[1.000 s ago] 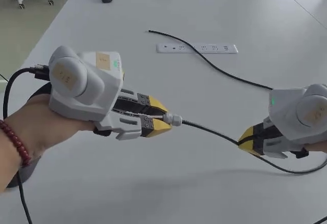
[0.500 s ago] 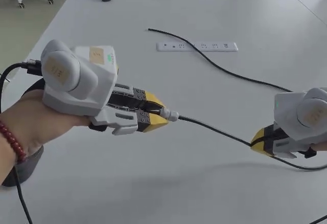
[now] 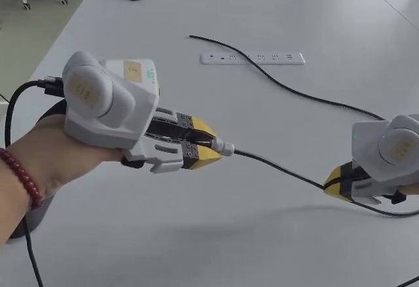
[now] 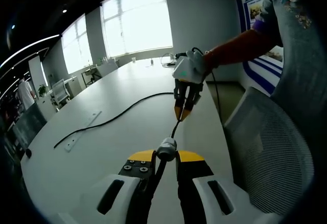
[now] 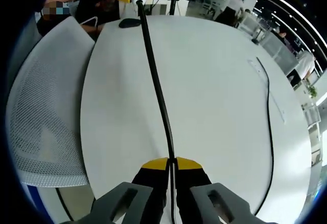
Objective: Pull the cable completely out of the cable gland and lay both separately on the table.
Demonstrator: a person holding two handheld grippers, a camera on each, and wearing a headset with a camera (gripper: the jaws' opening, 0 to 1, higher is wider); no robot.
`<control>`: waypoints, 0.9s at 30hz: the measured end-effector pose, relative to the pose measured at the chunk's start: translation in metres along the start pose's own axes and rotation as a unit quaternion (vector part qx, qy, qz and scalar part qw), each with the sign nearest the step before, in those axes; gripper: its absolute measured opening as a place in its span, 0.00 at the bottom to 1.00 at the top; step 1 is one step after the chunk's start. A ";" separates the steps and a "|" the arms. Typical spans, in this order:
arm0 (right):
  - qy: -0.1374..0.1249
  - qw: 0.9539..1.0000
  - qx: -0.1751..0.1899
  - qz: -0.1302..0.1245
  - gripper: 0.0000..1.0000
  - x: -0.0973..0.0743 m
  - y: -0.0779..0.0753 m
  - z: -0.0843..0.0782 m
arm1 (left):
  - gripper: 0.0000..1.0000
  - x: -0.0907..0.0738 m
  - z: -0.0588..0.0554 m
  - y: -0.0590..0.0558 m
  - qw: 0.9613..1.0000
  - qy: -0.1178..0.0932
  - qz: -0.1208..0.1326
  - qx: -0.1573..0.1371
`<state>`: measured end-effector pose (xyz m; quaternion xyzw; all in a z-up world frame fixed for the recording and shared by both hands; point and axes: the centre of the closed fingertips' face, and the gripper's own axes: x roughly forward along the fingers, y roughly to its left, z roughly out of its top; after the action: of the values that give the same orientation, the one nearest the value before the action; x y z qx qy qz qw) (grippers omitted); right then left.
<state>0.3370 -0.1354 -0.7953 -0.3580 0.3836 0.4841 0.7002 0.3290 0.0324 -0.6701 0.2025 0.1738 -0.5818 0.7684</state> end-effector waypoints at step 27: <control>-0.166 0.986 -0.022 0.015 0.24 -0.037 0.030 0.126 | 0.16 0.011 0.001 -0.001 1.000 0.002 0.000 -0.007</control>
<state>0.3238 -0.0326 -0.7099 -0.2826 0.2567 0.5552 0.7389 0.3305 0.0226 -0.6746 0.1981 0.1789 -0.5802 0.7695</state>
